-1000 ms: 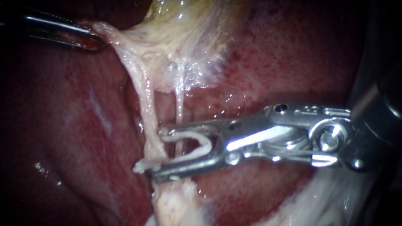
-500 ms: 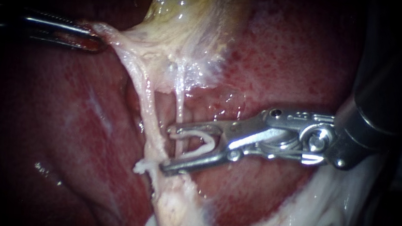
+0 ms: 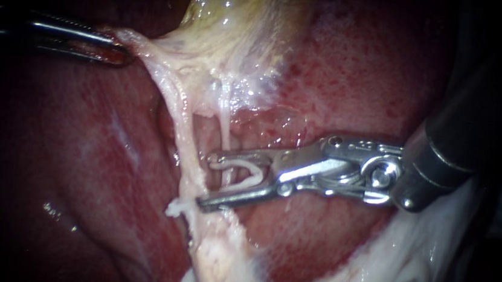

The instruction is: Clipping second clip left tube

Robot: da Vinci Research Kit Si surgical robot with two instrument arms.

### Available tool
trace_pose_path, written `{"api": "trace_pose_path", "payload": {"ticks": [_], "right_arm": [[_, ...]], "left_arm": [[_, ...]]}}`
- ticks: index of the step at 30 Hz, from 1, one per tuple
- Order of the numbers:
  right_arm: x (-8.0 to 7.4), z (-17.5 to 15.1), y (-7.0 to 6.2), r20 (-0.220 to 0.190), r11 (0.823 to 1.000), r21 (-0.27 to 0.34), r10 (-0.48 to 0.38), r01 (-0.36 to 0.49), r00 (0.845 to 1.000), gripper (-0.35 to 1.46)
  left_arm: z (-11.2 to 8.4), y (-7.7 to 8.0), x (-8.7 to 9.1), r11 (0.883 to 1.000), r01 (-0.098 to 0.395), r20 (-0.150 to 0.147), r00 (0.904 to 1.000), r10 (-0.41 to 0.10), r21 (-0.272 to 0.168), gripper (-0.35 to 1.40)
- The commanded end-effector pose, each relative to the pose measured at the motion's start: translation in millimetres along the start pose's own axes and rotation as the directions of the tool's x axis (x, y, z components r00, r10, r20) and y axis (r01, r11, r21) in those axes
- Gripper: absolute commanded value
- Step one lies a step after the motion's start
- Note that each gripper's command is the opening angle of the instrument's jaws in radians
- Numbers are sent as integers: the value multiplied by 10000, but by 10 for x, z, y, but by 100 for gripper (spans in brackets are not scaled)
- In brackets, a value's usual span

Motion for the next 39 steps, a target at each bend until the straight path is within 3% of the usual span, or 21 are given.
{"api": "trace_pose_path", "payload": {"ticks": [1, 9, 19, 24, 39], "right_arm": [[-1, 0, 1, 1, 10000, -5, -13, 13, 10000, 50], [-4, 0, 7, 39, 9999, 59, 152, -152, 9999, 50], [4, 17, 0, 103, 9985, 379, 394, -398, 9992, 50], [13, 33, -7, -56, 9979, 523, 382, -379, 9993, 50], [24, 59, -36, 167, 9892, 1373, 501, -520, 9986, 50]], "left_arm": [[0, 0, 0, 10000, 0, 0, 10000, 0, 1, -35], [0, 0, 0, 10000, -1, 0, 10000, 1, 4, -35], [0, 0, 0, 10000, -1, -1, 10000, 1, 6, -35], [1, 1, 0, 10000, 0, -3, 10000, 0, 12, -35], [3, 1, -1, 10000, -1, -6, 10000, 1, 23, -35]]}}
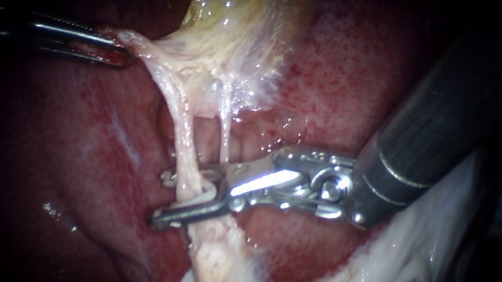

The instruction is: Clipping second clip left tube

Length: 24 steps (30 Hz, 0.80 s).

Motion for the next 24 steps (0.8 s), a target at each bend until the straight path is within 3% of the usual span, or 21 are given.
{"api": "trace_pose_path", "payload": {"ticks": [1, 11, 24], "right_arm": [[1, 1, -3, -63, 10000, 69, 23, -23, 10000, 50], [12, 5, -25, -522, 9988, 465, 207, -183, 9984, 41], [9, 0, -25, -501, 9979, 494, 436, -412, 9978, 16]], "left_arm": [[0, 0, 0, 10000, 3, 0, 10000, -3, 4, -35], [0, 0, 0, 10000, 1, 0, 10000, -1, 1, -35], [0, -2, 0, 10000, 0, 1, 10000, 0, 1, -35]]}}
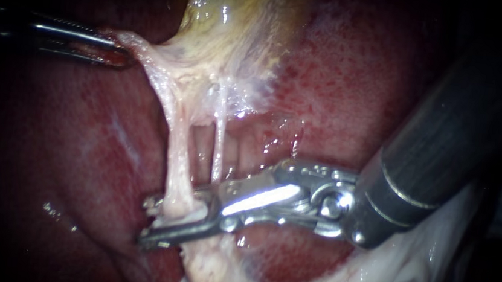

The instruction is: Clipping second clip left tube

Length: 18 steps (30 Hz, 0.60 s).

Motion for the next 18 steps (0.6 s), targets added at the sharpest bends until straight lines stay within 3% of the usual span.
{"api": "trace_pose_path", "payload": {"ticks": [1, 8, 18], "right_arm": [[1, 0, -1, 6, 10000, 9, 40, -40, 10000, 11], [-2, -4, -3, 14, 9984, 23, 565, -566, 9984, -35], [-2, -5, -7, 26, 9984, 44, 563, -563, 9984, -35]], "left_arm": [[0, 0, 0, 10000, 2, 0, 10000, -2, -9, -35], [0, 0, 0, 10000, 1, 0, 10000, -1, -9, -35], [0, 0, 0, 10000, 1, 0, 10000, -1, -9, -35]]}}
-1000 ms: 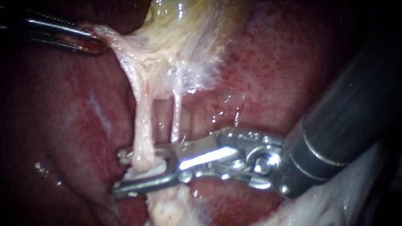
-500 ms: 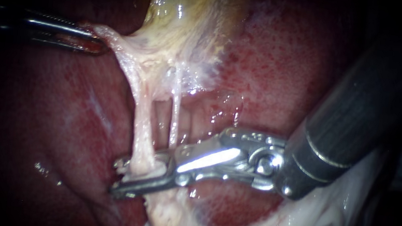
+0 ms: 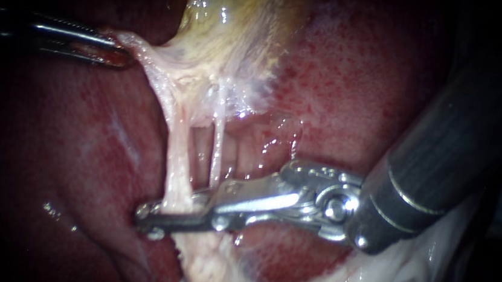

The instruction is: Clipping second clip left tube

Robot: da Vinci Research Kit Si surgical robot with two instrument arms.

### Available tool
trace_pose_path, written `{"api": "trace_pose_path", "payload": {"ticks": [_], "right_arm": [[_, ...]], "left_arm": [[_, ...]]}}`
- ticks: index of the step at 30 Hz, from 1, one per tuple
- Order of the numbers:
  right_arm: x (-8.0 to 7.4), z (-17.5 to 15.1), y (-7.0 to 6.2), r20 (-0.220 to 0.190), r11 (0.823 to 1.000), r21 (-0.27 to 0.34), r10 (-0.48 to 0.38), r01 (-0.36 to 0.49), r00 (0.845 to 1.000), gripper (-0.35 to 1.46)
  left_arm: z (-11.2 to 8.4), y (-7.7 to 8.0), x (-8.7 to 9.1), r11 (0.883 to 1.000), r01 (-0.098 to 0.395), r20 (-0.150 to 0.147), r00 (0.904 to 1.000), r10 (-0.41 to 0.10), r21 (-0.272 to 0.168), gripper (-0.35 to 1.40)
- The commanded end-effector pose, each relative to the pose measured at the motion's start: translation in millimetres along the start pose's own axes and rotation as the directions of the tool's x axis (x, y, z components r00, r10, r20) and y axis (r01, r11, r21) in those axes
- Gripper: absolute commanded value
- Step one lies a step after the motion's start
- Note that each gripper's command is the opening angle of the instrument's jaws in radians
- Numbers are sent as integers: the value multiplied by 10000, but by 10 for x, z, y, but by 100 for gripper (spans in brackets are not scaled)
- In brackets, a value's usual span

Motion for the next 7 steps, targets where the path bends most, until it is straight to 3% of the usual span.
{"api": "trace_pose_path", "payload": {"ticks": [1, 7], "right_arm": [[-1, 0, 1, 5, 10000, 5, -14, 14, 10000, -35], [-1, 1, 2, 5, 10000, 2, -16, 16, 10000, -35]], "left_arm": [[0, 0, 0, 10000, 0, 0, 10000, 0, 0, -35], [0, 0, 0, 10000, 0, 0, 10000, 0, 0, -35]]}}
